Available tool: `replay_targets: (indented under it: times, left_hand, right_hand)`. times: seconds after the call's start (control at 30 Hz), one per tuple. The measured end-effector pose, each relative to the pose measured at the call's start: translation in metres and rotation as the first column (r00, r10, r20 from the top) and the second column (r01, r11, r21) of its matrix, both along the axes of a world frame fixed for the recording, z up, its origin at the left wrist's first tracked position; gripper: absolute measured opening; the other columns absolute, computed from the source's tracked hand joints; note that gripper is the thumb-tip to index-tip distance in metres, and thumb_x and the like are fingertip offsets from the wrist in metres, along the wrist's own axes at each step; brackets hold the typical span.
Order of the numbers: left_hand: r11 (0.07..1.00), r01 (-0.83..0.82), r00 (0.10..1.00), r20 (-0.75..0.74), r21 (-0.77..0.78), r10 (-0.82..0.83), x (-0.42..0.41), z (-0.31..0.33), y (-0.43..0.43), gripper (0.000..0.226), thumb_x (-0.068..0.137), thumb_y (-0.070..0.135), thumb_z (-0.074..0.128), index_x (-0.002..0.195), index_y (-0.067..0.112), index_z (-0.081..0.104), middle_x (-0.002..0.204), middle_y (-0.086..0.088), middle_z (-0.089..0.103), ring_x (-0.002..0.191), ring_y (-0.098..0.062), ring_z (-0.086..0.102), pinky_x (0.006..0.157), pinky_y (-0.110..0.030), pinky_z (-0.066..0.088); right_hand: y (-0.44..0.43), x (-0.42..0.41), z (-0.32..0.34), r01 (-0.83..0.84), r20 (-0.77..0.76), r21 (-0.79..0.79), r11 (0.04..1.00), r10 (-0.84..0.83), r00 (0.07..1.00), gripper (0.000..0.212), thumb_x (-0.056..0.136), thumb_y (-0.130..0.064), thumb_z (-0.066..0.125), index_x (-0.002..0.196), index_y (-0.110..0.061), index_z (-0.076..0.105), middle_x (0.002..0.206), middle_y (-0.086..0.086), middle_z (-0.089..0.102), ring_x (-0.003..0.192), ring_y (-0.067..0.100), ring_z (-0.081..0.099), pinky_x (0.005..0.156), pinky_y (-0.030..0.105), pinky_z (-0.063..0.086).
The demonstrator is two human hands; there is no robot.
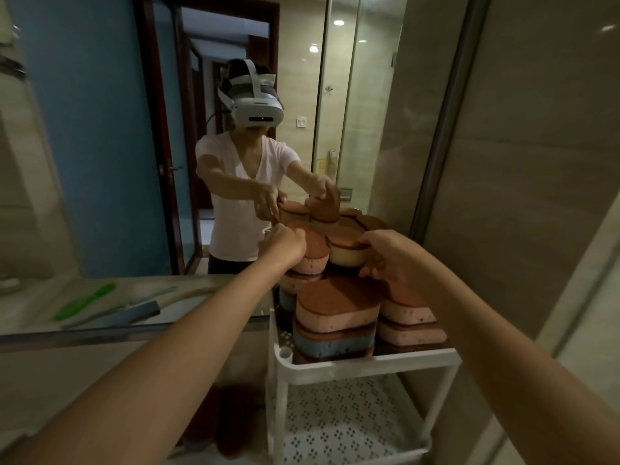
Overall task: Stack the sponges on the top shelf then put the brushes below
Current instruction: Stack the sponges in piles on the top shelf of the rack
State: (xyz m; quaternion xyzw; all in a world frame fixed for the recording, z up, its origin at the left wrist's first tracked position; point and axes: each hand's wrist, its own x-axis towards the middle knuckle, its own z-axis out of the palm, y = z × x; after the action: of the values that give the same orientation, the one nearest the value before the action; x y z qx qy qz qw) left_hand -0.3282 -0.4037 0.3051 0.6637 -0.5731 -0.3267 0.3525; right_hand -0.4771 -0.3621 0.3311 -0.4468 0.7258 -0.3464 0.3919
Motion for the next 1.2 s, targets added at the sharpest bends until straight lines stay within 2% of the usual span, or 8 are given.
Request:
replay_targets:
  times: [0.2,0.3,0.37,0.43,0.67,0.87,0.97,1.2]
  left_hand:
    - [0.998,0.052,0.998,-0.028,0.037,-0.051,0.004,0.000,0.004,0.069,0.080,0.048,0.039,0.138,0.011,0.040,0.144,-0.013,0.039,0.131,-0.033,0.039,0.107,-0.048,0.038]
    - [0.997,0.060,0.995,-0.082,0.045,-0.056,0.005,-0.001,0.005,0.082,0.068,0.052,0.040,0.140,0.013,0.037,0.144,-0.011,0.040,0.131,-0.032,0.040,0.107,-0.048,0.038]
    - [0.997,0.071,0.991,-0.112,0.035,-0.067,0.006,-0.006,-0.001,0.086,0.061,0.051,0.040,0.140,0.017,0.037,0.142,-0.010,0.044,0.128,-0.031,0.045,0.105,-0.047,0.040]
    - [0.998,0.066,0.991,-0.121,0.021,-0.063,0.007,-0.012,-0.010,0.083,0.059,0.048,0.041,0.137,0.019,0.040,0.138,-0.010,0.048,0.123,-0.031,0.049,0.103,-0.047,0.043]
    - [0.999,0.035,0.999,-0.030,-0.001,-0.035,0.002,-0.007,0.002,0.065,0.084,0.039,0.044,0.142,0.012,0.030,0.146,-0.014,0.038,0.132,-0.034,0.039,0.108,-0.048,0.036]
    - [0.999,0.050,0.996,0.068,-0.003,-0.050,-0.001,-0.016,0.001,0.065,0.086,0.041,0.042,0.143,0.015,0.025,0.146,-0.015,0.037,0.132,-0.035,0.037,0.107,-0.050,0.036]
    - [0.997,0.074,0.996,0.043,0.008,-0.075,-0.001,-0.014,0.002,0.069,0.083,0.045,0.044,0.143,0.019,0.025,0.147,-0.013,0.037,0.134,-0.035,0.037,0.108,-0.050,0.035]
    - [0.998,0.064,0.995,-0.083,0.026,-0.061,-0.005,-0.008,0.005,0.061,0.093,0.039,0.035,0.147,0.015,0.021,0.150,-0.015,0.033,0.136,-0.034,0.034,0.111,-0.048,0.032]
  right_hand:
    - [-0.002,-0.002,-0.006,-0.067,-0.221,-0.011,0.998,0.063,0.973,0.040,0.094,-0.036,0.048,0.119,-0.006,0.053,0.072,0.009,0.057,0.056,0.016,0.048,0.046,0.025,0.034]
    - [-0.005,-0.001,-0.009,-0.087,-0.312,-0.108,0.990,0.050,0.949,0.047,0.090,-0.046,0.051,0.124,-0.012,0.054,0.106,0.009,0.061,0.088,0.022,0.057,0.068,0.031,0.048]
    - [-0.007,0.001,-0.010,-0.135,-0.355,-0.175,0.975,0.065,0.933,0.052,0.090,-0.046,0.051,0.133,-0.018,0.047,0.132,0.008,0.052,0.115,0.026,0.053,0.087,0.034,0.047]
    - [-0.007,0.003,-0.011,-0.202,-0.373,-0.172,0.964,0.126,0.919,0.054,0.090,-0.045,0.051,0.138,-0.021,0.043,0.141,0.006,0.046,0.125,0.027,0.047,0.089,0.031,0.045]
    - [-0.009,0.004,-0.013,-0.242,-0.388,-0.221,0.945,0.142,0.910,0.053,0.090,-0.038,0.055,0.140,-0.025,0.040,0.144,0.004,0.044,0.129,0.026,0.044,0.096,0.032,0.043]
    - [-0.010,0.004,-0.019,-0.273,-0.545,-0.204,0.940,0.123,0.829,0.043,0.092,-0.040,0.044,0.134,-0.033,0.047,0.143,0.007,0.044,0.125,0.030,0.045,0.091,0.032,0.042]
    - [-0.008,0.006,-0.022,-0.288,-0.571,-0.260,0.922,0.094,0.816,0.046,0.090,-0.035,0.043,0.136,-0.034,0.043,0.142,0.014,0.042,0.120,0.035,0.048,0.092,0.040,0.044]
    - [0.002,0.011,-0.020,-0.297,-0.480,-0.399,0.867,0.078,0.874,0.043,0.094,-0.030,0.045,0.136,-0.025,0.046,0.142,0.006,0.047,0.130,0.024,0.043,0.103,0.037,0.037]
